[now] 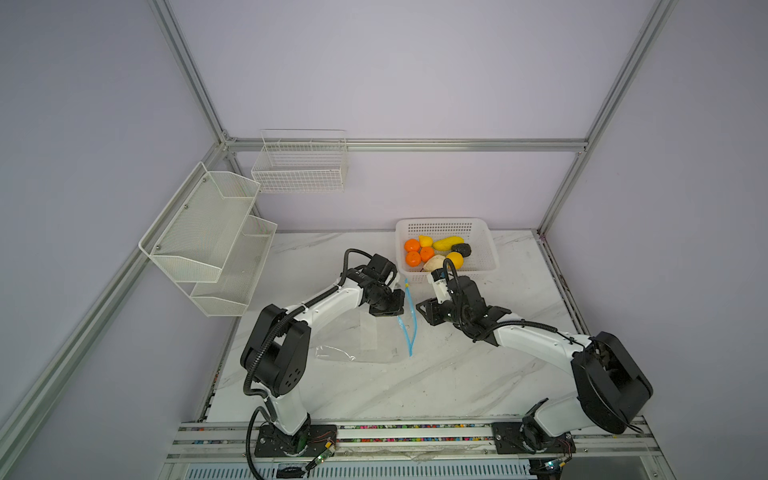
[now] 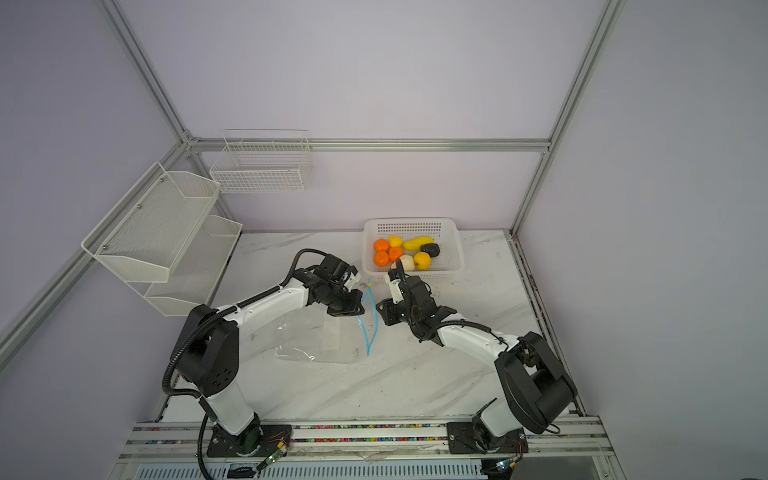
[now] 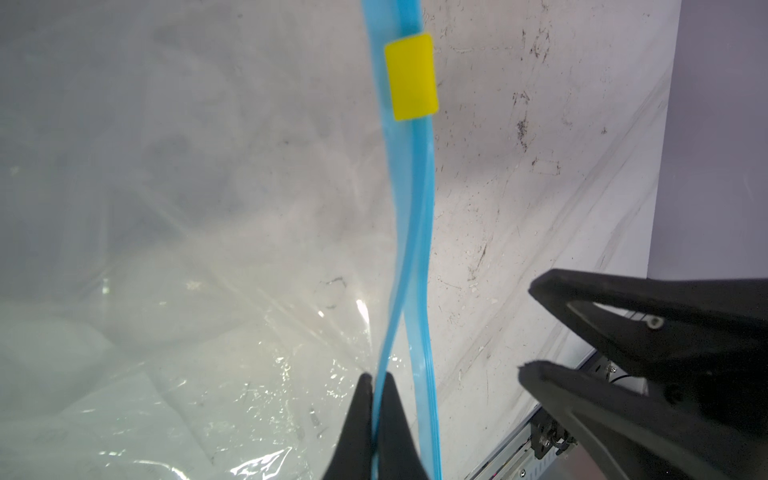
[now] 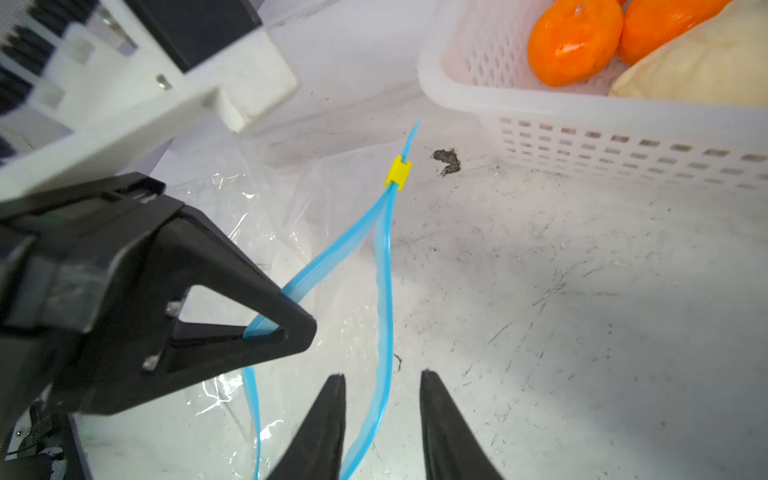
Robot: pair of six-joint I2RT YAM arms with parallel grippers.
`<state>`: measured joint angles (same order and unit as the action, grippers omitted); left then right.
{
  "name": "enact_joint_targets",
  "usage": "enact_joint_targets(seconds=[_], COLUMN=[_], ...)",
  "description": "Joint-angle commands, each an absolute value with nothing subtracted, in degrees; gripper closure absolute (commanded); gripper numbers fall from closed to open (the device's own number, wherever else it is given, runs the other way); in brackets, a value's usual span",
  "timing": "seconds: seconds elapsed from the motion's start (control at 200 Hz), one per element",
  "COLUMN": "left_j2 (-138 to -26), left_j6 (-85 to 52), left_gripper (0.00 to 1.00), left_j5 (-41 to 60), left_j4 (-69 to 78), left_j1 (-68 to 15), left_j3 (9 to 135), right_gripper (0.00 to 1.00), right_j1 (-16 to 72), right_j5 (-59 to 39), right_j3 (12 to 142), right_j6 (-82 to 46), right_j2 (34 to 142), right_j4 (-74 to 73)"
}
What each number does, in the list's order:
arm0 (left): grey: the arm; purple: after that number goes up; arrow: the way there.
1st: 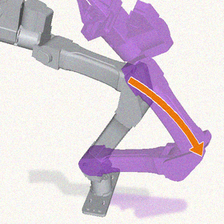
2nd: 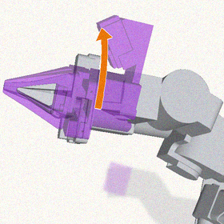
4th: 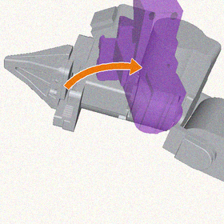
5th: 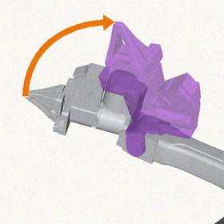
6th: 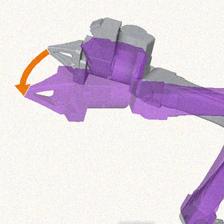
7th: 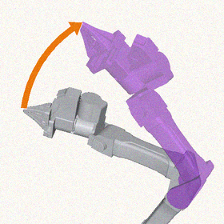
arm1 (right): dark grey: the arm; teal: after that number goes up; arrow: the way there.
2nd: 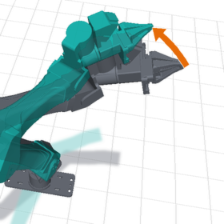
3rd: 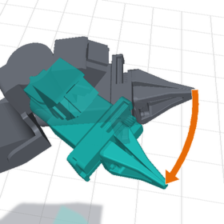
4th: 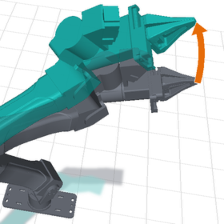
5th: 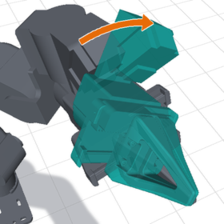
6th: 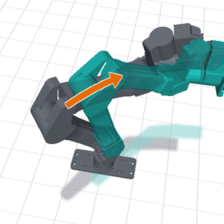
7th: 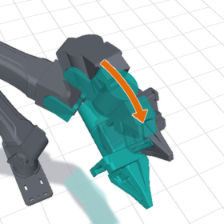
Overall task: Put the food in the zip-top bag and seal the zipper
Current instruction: 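Release the zipper lip with the right gripper and move it over the fruit basket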
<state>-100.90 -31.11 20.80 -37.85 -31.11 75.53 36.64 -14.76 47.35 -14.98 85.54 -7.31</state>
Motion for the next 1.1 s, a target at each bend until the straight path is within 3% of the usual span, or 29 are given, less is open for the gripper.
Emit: enact_joint_targets(seconds=[0.0,0.2,0.395,0.775,1.095], left_j2=[-98.55,-98.26,-99.14,-102.39,-103.1], left_j6=[-32.91,-33.48,-35.25,-36.25,-33.84], left_gripper=[1.0,1.0,1.0,1.0,1.0], left_j5=[21.89,21.13,17.76,15.54,17.47], left_j4=[-37.44,-39.21,-44.65,-50.35,-50.97], left_j1=[-30.5,-30.17,-29.35,-27.34,-26.84], left_j3=[80.68,81.66,85.75,91.92,93.0], right_gripper=[0.65,0.64,0.62,0.6,0.57], right_j1=[36.47,36.12,28.4,25.12,24.02], right_j5=[-17.28,-17.8,-13.07,-0.35,3.51], right_j3=[47.81,51.09,62.99,104.48,114.69], right_j6=[-17.23,-17.88,-17.37,-9.14,-5.93], right_j2=[87.58,90.62,89.91,118.34,124.81], right_j4=[-10.69,-10.64,-0.68,23.93,32.99])
